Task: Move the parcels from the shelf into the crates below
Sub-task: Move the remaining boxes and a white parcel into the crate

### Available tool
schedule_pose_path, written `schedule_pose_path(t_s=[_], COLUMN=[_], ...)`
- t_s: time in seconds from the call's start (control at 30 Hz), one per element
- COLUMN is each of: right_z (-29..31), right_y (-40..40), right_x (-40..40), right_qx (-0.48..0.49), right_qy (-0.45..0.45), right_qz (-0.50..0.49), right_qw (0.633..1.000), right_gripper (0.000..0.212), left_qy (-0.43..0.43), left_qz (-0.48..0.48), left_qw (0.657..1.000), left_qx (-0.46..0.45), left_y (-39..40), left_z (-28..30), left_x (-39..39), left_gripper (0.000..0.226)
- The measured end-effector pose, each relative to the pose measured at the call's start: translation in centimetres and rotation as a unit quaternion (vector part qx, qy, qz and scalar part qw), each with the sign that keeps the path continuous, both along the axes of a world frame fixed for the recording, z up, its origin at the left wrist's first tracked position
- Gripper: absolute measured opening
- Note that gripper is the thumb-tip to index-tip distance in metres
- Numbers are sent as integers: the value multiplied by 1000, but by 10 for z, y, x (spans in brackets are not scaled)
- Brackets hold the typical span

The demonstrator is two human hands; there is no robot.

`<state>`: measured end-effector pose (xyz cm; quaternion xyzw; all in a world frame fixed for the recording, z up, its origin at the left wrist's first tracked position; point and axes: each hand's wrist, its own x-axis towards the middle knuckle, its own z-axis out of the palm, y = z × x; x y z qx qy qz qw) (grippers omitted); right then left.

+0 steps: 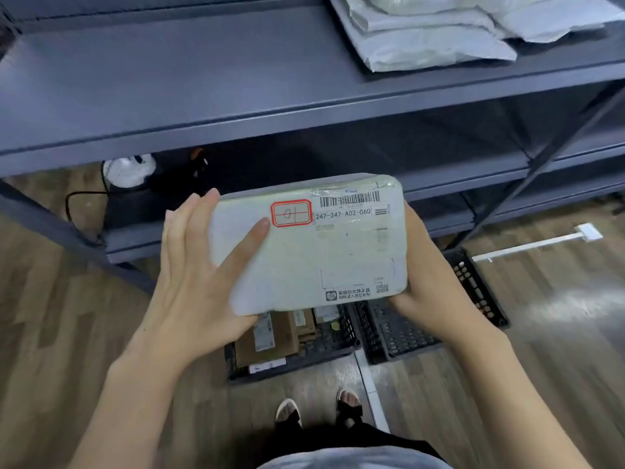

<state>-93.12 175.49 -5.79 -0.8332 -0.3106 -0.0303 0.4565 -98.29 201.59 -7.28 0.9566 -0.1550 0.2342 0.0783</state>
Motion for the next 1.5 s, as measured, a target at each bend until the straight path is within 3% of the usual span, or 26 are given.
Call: schedule_pose_path(t_s=[0.23, 0.33, 0.43, 0.6, 0.8, 0.93, 1.2, 1.4, 1.5], right_z=[-78, -133, -181, -242, -312, -352, -406, -441, -460], right_y=[-8, -21, -31, -43, -47, -44, -35, -24, -14], right_x=[-10, -22, -34, -34, -6, 22, 48, 49, 49], right_qx=[-64, -183, -260, -320, -463, -524, -546, -552, -552], right_qy=[93, 92, 159, 211, 245, 202, 139, 146, 176], right_qz=[-22, -5, 9, 47, 124, 180, 179, 121, 78], right_qw=[993, 979, 952, 922, 843, 808, 806, 812, 812], right_gripper=[70, 94, 114, 112, 142, 144, 138, 135, 134], left_qy=[170, 253, 331, 409, 430, 414, 387, 426, 403], left_qz=[14, 15, 30, 25, 1, -9, -36, -40, -62], left_qw=[985, 967, 942, 908, 900, 905, 917, 886, 890], left_qx=[-6, 19, 53, 83, 77, 97, 90, 179, 206], left_y=[-2, -4, -13, -27, -40, -46, -45, -39, -33], left_z=[-64, -96, -126, -195, -290, -336, -405, -441, -457], left_x=[-15, -16, -18, -16, -13, -1, 23, 52, 74], left_gripper=[93, 101, 101, 107, 108, 109, 110, 118, 122])
